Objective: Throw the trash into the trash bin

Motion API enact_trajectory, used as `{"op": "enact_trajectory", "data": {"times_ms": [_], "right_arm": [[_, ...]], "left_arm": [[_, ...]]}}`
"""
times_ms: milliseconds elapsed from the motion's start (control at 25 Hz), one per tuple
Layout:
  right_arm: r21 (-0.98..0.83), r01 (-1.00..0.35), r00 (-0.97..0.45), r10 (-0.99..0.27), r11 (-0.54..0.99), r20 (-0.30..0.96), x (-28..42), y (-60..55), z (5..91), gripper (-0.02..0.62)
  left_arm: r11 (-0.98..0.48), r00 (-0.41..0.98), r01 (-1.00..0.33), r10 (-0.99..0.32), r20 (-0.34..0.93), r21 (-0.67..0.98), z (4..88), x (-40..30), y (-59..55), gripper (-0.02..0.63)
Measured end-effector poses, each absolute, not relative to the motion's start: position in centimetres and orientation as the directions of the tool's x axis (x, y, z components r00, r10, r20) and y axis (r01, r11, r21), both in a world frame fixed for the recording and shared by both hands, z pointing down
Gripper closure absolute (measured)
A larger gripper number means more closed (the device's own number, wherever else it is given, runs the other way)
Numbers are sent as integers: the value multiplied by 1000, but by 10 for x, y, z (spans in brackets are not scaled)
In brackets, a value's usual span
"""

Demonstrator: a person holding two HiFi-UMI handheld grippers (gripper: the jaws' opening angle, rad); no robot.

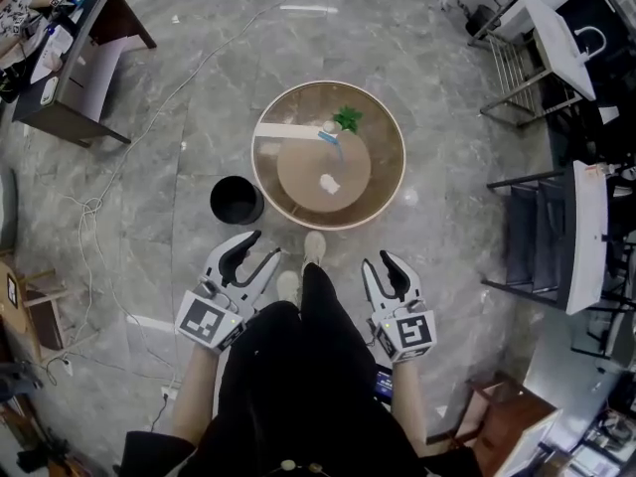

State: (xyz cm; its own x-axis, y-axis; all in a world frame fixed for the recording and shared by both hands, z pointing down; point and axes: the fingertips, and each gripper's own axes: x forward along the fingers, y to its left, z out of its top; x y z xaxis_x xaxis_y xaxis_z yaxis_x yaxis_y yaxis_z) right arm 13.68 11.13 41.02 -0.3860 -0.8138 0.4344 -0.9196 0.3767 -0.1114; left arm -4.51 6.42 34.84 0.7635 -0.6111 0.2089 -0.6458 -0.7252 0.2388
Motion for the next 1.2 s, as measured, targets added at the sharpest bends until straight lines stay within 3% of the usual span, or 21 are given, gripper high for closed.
{"op": "enact_trajectory", "data": {"times_ms": [320, 480, 640, 1200], "right_arm": [[-59, -875, -401, -652, 480, 643, 157, 32, 539, 448], [-56, -849, -400, -570, 526, 717, 154, -6, 598, 445], [-35, -804, -382, -471, 594, 795, 143, -29, 660, 439], [-24, -764, -252, -264, 645, 931, 127, -61, 842, 423]], "left_arm": [[-623, 672, -740, -695, 255, 254, 359, -32, 12, 454], [-575, 612, -790, -722, 321, 213, 382, -42, -4, 514], [-518, 572, -820, -722, 390, 243, 430, -54, -21, 522], [-370, 515, -853, -710, 480, 367, 583, -75, -56, 526]]}}
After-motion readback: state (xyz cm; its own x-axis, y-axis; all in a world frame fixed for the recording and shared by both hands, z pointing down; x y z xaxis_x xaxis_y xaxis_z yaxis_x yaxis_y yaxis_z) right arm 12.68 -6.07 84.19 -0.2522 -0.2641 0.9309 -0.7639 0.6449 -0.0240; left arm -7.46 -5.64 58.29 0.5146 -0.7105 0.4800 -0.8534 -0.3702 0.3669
